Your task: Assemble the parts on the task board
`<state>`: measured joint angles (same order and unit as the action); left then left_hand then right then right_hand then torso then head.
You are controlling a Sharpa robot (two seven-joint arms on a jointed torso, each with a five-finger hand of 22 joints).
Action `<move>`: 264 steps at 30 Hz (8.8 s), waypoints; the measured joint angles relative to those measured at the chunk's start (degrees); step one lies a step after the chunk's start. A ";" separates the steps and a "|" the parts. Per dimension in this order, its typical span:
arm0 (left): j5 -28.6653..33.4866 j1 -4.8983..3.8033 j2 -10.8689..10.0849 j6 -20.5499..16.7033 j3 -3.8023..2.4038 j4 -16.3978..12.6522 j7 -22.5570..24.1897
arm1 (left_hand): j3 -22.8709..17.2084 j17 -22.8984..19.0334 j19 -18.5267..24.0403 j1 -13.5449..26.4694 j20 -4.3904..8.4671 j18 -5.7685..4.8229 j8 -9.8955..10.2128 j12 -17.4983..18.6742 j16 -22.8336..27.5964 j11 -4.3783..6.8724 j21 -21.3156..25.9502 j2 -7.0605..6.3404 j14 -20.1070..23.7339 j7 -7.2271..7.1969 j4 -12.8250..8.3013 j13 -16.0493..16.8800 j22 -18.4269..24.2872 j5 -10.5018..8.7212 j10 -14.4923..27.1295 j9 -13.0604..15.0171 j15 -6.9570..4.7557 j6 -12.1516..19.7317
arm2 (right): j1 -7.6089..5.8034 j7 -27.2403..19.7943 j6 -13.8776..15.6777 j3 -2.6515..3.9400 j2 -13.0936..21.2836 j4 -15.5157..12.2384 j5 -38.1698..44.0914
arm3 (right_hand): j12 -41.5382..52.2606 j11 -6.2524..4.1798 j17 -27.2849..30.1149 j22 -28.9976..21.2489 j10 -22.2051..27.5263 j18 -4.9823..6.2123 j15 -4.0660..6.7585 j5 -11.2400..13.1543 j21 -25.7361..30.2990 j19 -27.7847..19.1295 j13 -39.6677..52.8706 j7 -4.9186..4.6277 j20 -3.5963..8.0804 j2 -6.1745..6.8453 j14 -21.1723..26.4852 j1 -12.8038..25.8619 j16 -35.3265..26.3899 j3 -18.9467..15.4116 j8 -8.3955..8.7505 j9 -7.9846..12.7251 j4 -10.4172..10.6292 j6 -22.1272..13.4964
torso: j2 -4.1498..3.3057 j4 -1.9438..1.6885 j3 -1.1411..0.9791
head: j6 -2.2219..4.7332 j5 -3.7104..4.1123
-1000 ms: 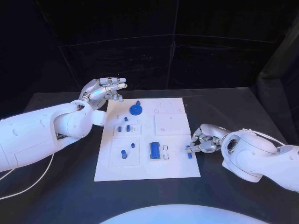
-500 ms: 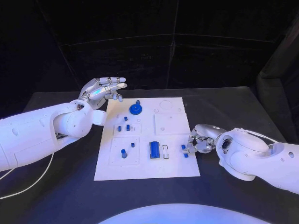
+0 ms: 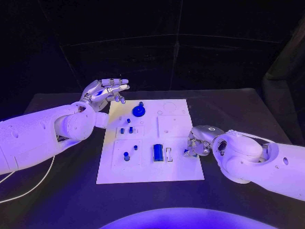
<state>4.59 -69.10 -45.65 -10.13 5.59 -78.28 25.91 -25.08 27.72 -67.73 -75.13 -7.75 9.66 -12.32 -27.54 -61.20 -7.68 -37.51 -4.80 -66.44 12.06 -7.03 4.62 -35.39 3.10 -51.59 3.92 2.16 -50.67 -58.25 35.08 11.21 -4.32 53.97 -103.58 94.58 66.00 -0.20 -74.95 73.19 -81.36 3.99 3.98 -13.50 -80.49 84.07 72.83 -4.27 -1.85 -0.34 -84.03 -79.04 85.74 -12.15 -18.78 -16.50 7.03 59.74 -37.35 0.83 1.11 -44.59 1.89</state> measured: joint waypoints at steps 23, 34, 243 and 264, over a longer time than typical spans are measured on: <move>-0.12 0.01 -0.10 0.47 0.06 0.06 -0.62 | 0.00 0.01 0.00 0.00 0.00 0.00 0.01 0.02 0.00 0.00 0.00 0.00 0.21 0.00 0.00 0.00 0.00 0.00 0.00 0.00 0.21 0.00 | -0.04 0.19 -3.20 0.27 -0.05 -0.94 2.77 | -1.45 -0.21 0.02 0.38 0.62 0.00 -0.04 -5.80 0.00 0.00 -0.44 0.30 0.00 -0.27 0.01 -3.95 0.00 5.40 3.00 -1.63 -1.26 0.50 | 0.02 0.04 -0.02 | -0.13 -0.08; -0.16 0.01 -0.11 0.56 0.07 0.07 -0.84 | 0.00 -0.07 0.00 0.00 0.00 0.00 0.04 -0.32 0.00 0.00 0.00 0.00 0.21 0.00 0.00 -0.04 0.00 0.00 0.00 0.00 0.21 0.00 | 0.44 -0.28 5.68 -0.24 2.12 -2.17 -8.77 | -0.12 -0.30 0.02 0.65 0.48 0.00 0.44 -6.28 0.00 0.00 0.81 0.35 0.00 -0.39 -0.03 -0.33 0.00 14.78 5.33 1.15 -0.03 1.66 | 0.04 -0.01 0.03 | -0.16 -0.26; -0.29 0.00 0.06 1.69 0.13 0.15 -2.52 | 0.48 -0.57 0.55 0.21 -0.13 -0.01 -0.61 -1.08 -0.22 -0.21 0.00 0.21 0.81 0.21 -0.17 -0.25 0.00 0.00 1.44 0.00 0.41 1.04 | 0.73 -19.30 11.95 -0.50 -6.93 6.73 -16.81 | -2.55 1.72 0.01 1.52 0.92 -0.90 -1.36 10.48 -0.44 -0.11 0.49 -1.44 -1.71 5.97 -0.04 8.40 0.67 29.51 6.61 10.64 -8.81 1.70 | -0.04 0.03 -0.04 | -1.21 -1.76; -0.35 0.00 0.11 1.88 0.19 0.27 -2.73 | 0.48 -0.56 0.55 0.21 -0.13 -0.01 -0.61 -1.08 -0.21 -0.21 0.00 0.21 0.81 0.21 -0.17 -0.24 0.00 0.00 1.44 0.00 0.41 1.04 | 0.81 -17.93 12.40 -0.49 -8.02 8.57 -12.21 | -2.55 0.39 0.03 1.75 0.61 -0.90 -0.28 10.50 -0.43 -0.11 0.16 -0.68 -0.48 5.32 0.10 6.83 0.91 21.50 3.02 9.74 -9.18 2.26 | 0.01 0.05 -0.04 | -1.53 -1.97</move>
<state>4.24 -69.11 -45.54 -8.25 5.78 -78.01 23.18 -24.60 27.15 -67.18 -74.92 -7.88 9.65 -12.93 -28.62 -61.41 -7.88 -37.51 -4.59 -65.63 12.27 -7.20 4.38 -35.39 3.10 -50.15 3.92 2.57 -49.63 -57.44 17.14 23.60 -4.80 45.96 -95.01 82.38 63.45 0.19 -74.92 74.94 -80.75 3.09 3.70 -3.01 -80.92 83.96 72.98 -4.95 -2.32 4.98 -83.94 -72.22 86.64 9.35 -15.76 -6.76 -2.15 62.00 -37.34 0.88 1.07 -46.12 -0.08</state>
